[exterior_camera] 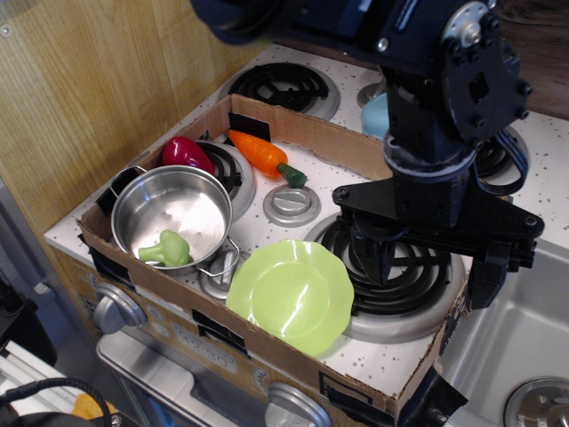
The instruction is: Take broccoli out of pan
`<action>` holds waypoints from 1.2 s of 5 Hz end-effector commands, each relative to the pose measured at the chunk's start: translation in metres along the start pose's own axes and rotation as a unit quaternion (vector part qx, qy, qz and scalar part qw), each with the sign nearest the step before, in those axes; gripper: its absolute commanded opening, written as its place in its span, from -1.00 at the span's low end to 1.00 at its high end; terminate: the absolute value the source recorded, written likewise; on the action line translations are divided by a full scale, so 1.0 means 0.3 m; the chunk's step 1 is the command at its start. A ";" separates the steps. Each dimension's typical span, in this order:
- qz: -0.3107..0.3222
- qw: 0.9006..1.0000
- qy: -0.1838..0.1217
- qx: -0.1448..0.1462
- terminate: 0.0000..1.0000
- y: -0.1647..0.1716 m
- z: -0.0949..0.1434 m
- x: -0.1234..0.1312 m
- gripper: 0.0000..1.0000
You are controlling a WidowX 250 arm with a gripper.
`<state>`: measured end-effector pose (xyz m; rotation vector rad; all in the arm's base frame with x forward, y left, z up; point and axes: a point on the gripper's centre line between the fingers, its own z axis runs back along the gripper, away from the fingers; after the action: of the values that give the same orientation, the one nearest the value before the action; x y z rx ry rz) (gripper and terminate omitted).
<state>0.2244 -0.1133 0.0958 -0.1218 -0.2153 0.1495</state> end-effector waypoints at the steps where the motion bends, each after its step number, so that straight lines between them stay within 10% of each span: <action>1: 0.000 1.000 0.000 0.000 -1.00 0.000 0.000 0.000 1.00; 6: 0.104 0.992 -0.006 0.066 -1.00 0.418 0.029 0.184 1.00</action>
<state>0.2569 0.0199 0.0841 -0.0053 -0.1438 0.3675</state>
